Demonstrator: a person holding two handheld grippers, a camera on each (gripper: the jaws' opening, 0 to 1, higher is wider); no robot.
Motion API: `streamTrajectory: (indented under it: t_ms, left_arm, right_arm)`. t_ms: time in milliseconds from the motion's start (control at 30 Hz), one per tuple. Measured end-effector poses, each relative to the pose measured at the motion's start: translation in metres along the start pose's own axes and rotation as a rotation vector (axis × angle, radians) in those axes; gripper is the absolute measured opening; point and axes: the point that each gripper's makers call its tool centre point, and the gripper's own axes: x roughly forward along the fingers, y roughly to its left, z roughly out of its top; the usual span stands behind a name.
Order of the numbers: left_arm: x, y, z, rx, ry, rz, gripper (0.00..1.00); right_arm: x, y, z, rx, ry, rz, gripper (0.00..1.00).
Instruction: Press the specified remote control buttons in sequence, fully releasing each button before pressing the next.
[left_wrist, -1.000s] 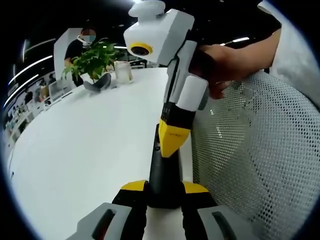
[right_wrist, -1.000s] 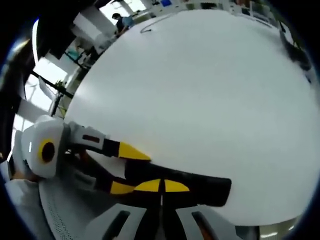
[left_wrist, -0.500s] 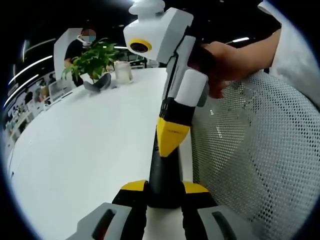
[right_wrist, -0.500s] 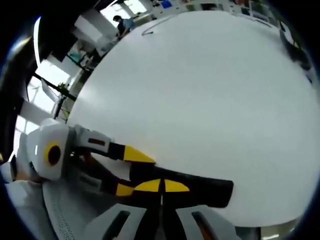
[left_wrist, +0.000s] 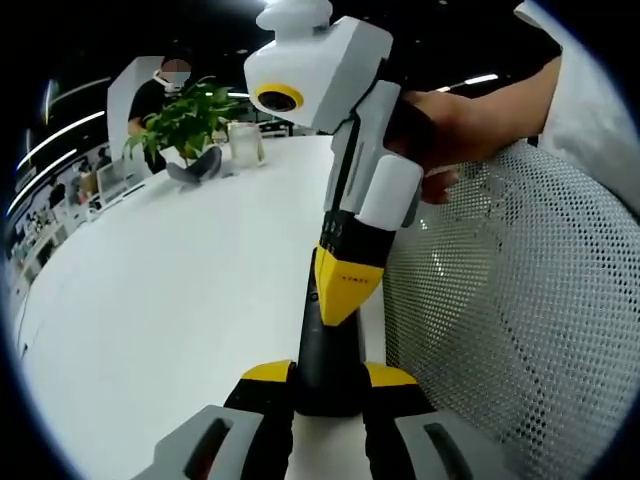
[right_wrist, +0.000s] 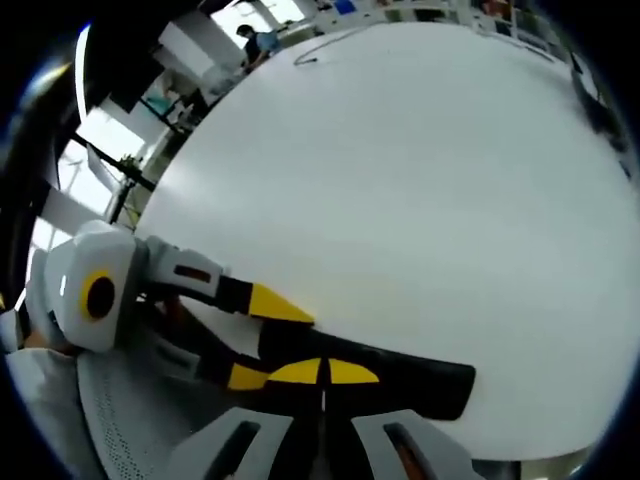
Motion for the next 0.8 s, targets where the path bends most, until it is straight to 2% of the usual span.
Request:
streamTrajectory:
  t_ms: [200,533,800]
  left_arm:
    - [-0.0002,0.0,0.0004,-0.002,-0.001,0.001,0.25]
    - [-0.0009,0.0014,0.0002,-0.009,-0.002,0.003,0.25]
    - [-0.0001,0.0016,0.0,-0.033,0.001,0.007,0.25]
  right_arm:
    - [0.0007,-0.0008,0.0007,0.012,-0.007,0.0,0.0]
    - [0.0018,-0.0002,0.0015,-0.033,-0.012,-0.02,0.0]
    - [0.0024,-0.0018,0.0015,-0.027,-0.008,-0.023,0.0]
